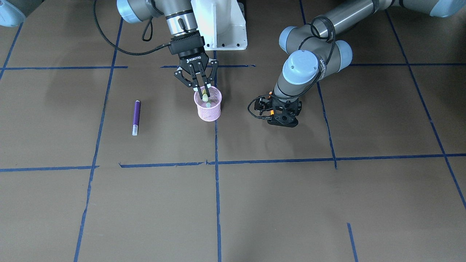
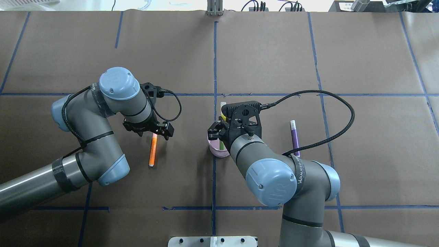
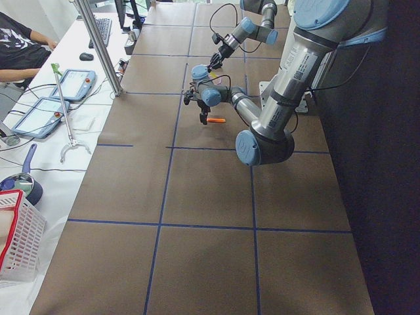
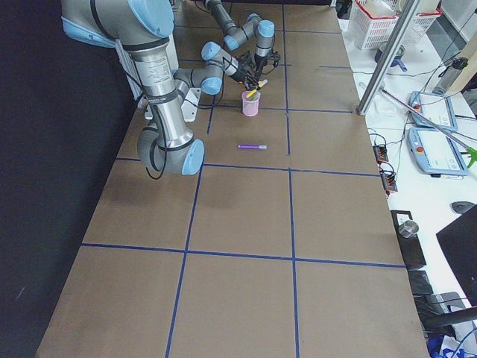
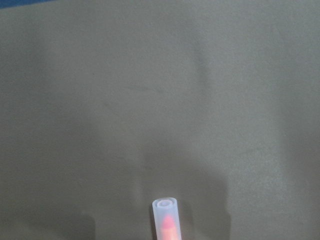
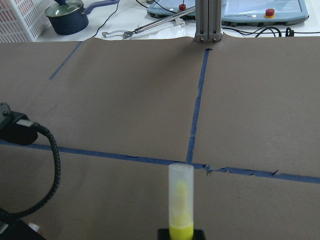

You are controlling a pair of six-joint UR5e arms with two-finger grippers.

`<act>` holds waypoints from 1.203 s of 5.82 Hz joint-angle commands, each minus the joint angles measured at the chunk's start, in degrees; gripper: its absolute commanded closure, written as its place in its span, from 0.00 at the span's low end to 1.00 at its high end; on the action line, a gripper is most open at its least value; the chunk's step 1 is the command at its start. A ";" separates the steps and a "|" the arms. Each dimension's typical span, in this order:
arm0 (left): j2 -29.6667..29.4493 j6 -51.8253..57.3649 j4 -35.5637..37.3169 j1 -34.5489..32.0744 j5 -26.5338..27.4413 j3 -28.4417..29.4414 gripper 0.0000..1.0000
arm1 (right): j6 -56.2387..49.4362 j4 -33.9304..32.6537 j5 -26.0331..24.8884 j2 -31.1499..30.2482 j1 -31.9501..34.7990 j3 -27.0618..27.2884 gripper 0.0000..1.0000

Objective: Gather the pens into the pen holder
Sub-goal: 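Lower the yellow highlighter into the cup and open the right gripper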

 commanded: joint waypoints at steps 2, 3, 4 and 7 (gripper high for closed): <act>0.00 0.00 -0.03 0.00 0.09 0.09 0.00 | 0.47 2.29 -0.45 0.00 -0.79 -2.76 0.42; 0.00 0.00 -0.03 0.00 0.09 0.10 0.00 | 0.56 2.38 -1.06 0.00 -0.70 -2.67 0.01; 0.00 0.00 -0.03 0.00 0.09 0.18 0.00 | 0.47 2.46 -1.85 0.18 -0.52 -2.41 0.00; 0.00 0.00 -0.03 0.00 0.09 0.36 0.00 | -0.49 -3.73 3.98 0.09 3.58 3.02 0.00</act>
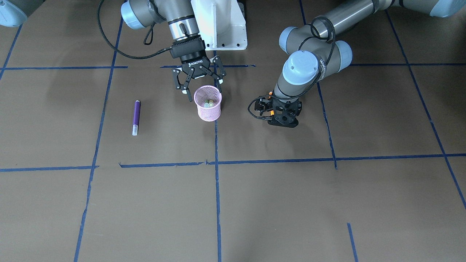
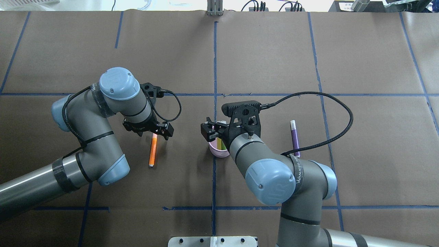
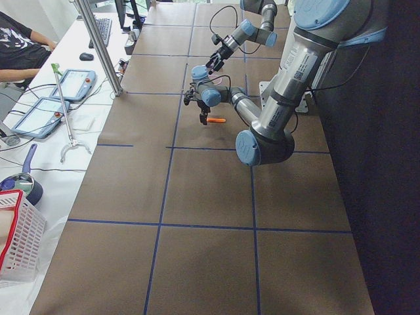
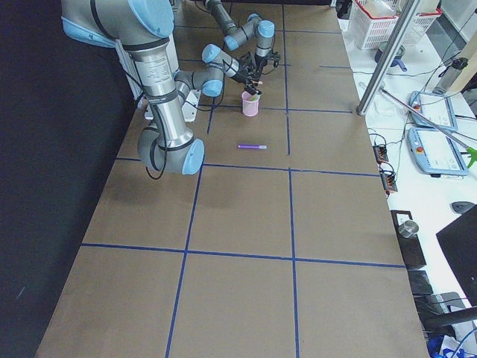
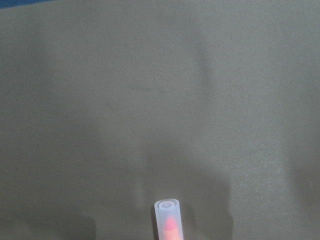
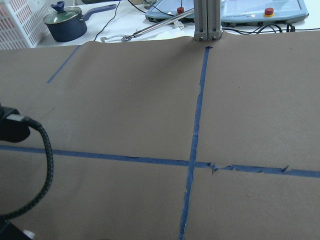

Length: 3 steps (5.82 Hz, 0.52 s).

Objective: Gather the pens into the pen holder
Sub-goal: 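Raise the right gripper while the left gripper grasps the orange highlighter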

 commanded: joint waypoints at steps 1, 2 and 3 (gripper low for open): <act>-0.09 0.05 0.00 0.00 0.00 0.19 0.03 | -0.58 -9.92 13.27 -0.09 7.09 4.84 0.00; -0.09 0.05 0.00 0.00 0.00 0.10 0.14 | -3.45 -14.07 21.37 -0.09 11.84 5.22 0.00; 0.00 0.05 0.09 0.00 0.00 0.10 0.21 | -6.96 -19.25 29.46 -0.18 17.02 5.13 0.00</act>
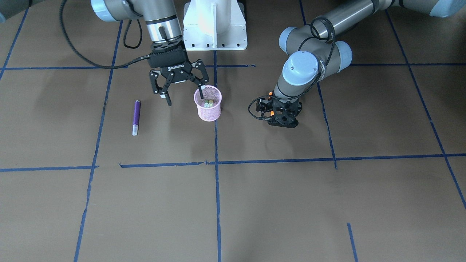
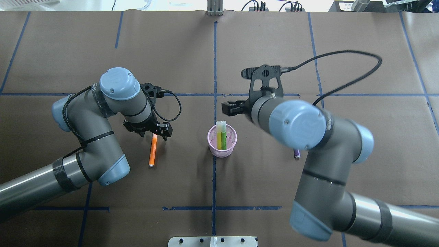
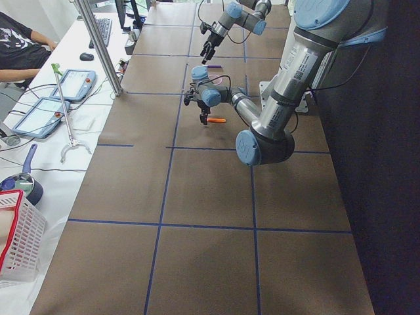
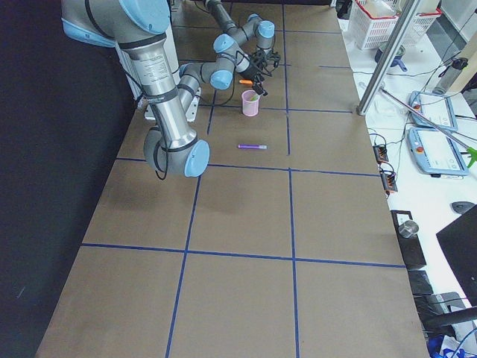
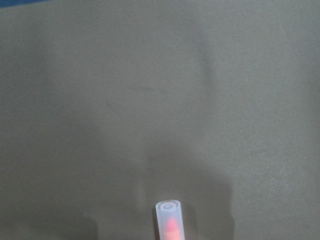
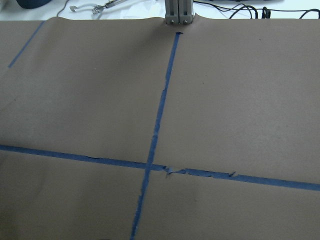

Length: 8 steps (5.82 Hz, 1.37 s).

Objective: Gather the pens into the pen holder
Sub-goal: 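Raise the right gripper while the left gripper grasps the orange highlighter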

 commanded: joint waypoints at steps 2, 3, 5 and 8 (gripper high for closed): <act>0.06 0.01 0.06 0.00 0.00 -0.02 0.47 | -11.66 -10.06 24.66 -1.80 14.27 -0.41 0.00; 0.06 0.01 0.06 -0.09 0.00 -0.02 0.63 | -12.75 -11.55 27.43 -2.16 15.79 -0.50 0.00; 0.06 0.09 0.06 -0.35 0.09 -0.02 0.94 | -12.85 -11.48 28.77 -3.65 16.59 -0.85 0.00; -0.03 1.41 0.06 -2.37 0.09 -0.63 1.00 | -14.08 -11.39 29.92 -4.10 17.12 -3.73 0.00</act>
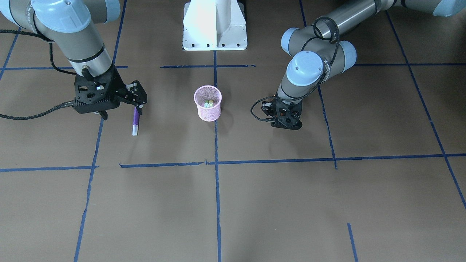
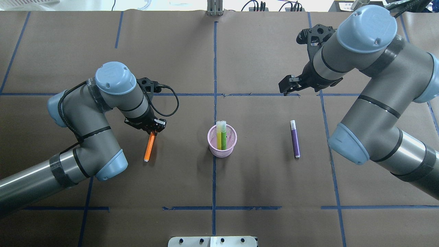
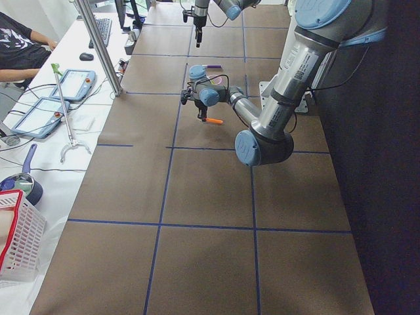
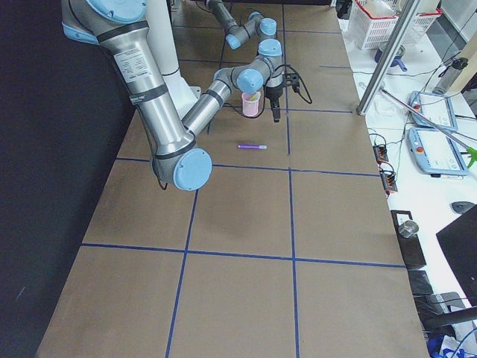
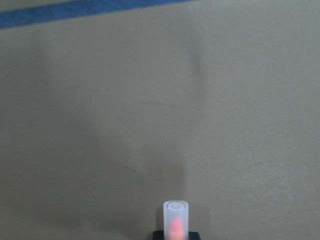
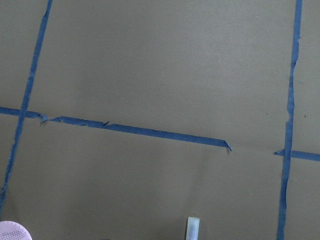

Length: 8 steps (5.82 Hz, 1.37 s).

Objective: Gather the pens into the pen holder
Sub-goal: 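Lift the orange highlighter with the left gripper while the right descends to the purple marker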

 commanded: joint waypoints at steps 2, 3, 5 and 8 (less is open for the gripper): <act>-0.15 0.51 -0.13 -2.94 5.22 -8.90 1.00 | 0.00 0.60 5.60 -0.91 -0.77 -9.09 0.00; -1.28 -0.01 -0.13 -3.74 8.67 -12.88 1.00 | 0.61 0.78 5.71 -0.83 -2.35 -12.09 0.00; -5.50 -6.64 -3.61 -3.83 13.26 -15.46 1.00 | 1.75 0.69 6.67 -0.04 -3.58 -13.87 0.00; -5.69 -15.30 -17.48 -2.70 21.68 -15.12 1.00 | 2.90 1.57 7.29 0.14 -5.61 -15.11 0.00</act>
